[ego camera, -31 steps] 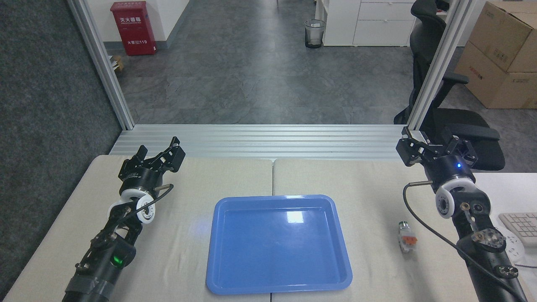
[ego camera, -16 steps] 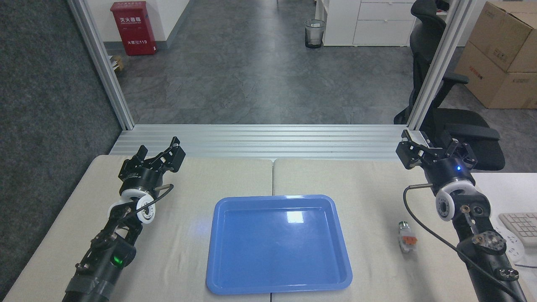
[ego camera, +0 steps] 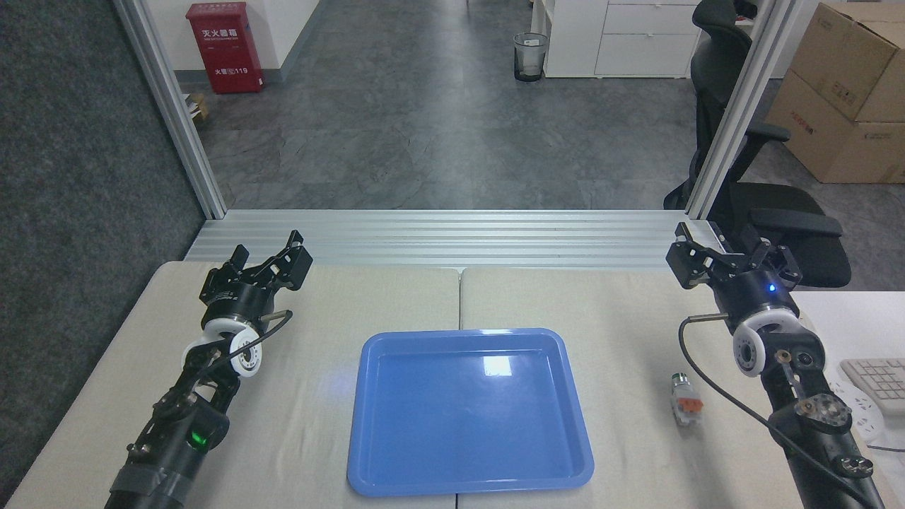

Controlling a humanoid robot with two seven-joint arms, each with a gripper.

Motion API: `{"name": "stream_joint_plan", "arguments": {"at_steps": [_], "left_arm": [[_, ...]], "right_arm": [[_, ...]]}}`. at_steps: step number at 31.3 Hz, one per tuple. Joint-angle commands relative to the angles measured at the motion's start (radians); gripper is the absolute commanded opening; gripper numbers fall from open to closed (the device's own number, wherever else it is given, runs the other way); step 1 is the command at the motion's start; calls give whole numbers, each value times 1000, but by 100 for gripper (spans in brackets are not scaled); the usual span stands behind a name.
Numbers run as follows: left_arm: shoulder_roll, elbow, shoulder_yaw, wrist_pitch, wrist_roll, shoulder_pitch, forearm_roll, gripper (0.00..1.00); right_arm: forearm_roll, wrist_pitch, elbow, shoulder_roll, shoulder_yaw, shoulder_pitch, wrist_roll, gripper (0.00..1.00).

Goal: Pick up switch part and place in tray
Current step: 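Lower the right gripper onto the small orange-and-white switch part and close it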

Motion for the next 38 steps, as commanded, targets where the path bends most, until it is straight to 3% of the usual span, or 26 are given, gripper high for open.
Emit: {"name": "stream_joint_plan", "arguments": {"at_steps": [1,14,22,24,32,35,36,37,38], "left_arm": [[1,0,0,0,0,0,0,100],[1,2,0,0,0,0,0,100],[1,0,0,0,0,0,0,100],[-1,0,0,0,0,0,0,100],[1,0,0,0,0,0,0,100],[-1,0,0,0,0,0,0,100],[1,0,0,0,0,0,0,100],[-1,0,0,0,0,0,0,100],[1,0,0,0,0,0,0,100]], "right_arm": [[-6,2,-8,26,-2,61,3,98],[-6,90,-29,68,-6,334,5,97],[-6,156,-8,103,-3,403,3,97],[-6,154,-8,109,-2,409,3,91],[-1,150,1,108,11,421,3,88],[-6,150,-3,114,9,417,0,61],[-9,150,-9,118,7,415,-1,44],[-11,151,-11,120,4,412,-1,15],[-11,153,-12,123,-3,409,-1,0]]}}
